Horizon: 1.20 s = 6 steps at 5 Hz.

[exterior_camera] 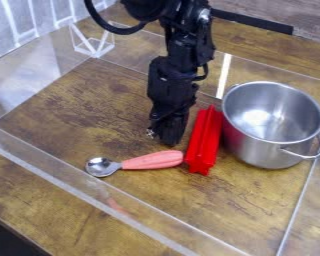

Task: Move the pink spoon to the left side of the table

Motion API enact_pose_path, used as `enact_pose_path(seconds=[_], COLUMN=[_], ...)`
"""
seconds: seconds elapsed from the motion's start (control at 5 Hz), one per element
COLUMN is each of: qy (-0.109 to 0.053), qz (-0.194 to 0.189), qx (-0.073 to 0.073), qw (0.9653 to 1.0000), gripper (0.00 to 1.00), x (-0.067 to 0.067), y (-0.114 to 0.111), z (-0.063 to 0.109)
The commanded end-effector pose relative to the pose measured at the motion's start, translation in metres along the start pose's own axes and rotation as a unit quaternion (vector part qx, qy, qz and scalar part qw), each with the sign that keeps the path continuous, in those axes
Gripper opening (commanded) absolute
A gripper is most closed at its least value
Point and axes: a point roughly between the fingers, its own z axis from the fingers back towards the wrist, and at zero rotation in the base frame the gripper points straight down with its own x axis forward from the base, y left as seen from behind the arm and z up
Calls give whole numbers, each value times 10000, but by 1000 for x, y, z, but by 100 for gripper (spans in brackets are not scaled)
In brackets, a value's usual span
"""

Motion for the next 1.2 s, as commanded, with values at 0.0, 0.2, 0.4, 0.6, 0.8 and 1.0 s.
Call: enact_pose_path(seconds=[0.0, 0.2, 0.4, 0.6, 0.8, 1.0], qy=[146, 182, 191, 303, 376, 380], qz=[76, -4, 64, 23, -28, 35], qx=[-399, -374, -350, -294, -263, -249], qw=[9991, 9991, 9992, 9991, 9989, 9990], gripper=[0, 0, 0, 0, 0, 100], x=[7, 7, 11, 8, 2, 0], y=[-8, -9, -2, 0, 1, -1], z=[37, 46, 46, 71, 90, 76])
